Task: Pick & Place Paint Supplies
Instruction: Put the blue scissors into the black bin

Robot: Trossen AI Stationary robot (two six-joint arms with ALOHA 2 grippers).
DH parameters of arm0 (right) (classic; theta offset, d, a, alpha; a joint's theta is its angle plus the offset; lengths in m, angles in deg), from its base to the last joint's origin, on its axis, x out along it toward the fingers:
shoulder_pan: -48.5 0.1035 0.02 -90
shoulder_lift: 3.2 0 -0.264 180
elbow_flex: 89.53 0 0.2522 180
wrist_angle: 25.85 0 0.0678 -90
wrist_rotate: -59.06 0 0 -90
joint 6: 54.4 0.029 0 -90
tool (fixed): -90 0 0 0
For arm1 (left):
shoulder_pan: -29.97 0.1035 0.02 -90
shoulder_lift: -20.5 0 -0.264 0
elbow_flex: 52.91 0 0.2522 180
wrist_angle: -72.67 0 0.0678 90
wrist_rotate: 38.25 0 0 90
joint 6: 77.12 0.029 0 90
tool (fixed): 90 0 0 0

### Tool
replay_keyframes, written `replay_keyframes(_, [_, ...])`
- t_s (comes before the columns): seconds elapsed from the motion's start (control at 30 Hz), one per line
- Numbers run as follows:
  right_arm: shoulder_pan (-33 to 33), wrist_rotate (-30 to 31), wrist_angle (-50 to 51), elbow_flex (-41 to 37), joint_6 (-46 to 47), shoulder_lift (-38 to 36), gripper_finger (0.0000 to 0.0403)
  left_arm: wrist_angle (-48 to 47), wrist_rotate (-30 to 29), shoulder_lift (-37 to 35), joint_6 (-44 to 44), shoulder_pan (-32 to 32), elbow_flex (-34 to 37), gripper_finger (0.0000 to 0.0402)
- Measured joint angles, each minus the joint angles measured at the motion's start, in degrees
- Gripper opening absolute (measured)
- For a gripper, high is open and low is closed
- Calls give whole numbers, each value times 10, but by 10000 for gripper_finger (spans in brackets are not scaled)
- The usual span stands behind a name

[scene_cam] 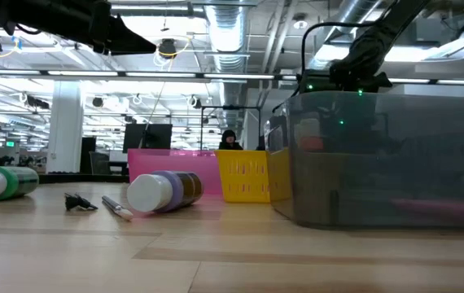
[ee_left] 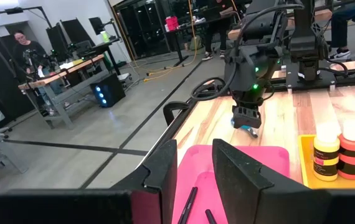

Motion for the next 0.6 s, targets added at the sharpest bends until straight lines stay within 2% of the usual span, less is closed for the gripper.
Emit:
replay_keyframes(0.3, [-1,-5,-18,-34,27,0,102,0,0,0,0,0,0,95])
replay_keyframes(0.6, [-4,-19,-52,-52,14,-3,102,0,0,0,0,0,0,95])
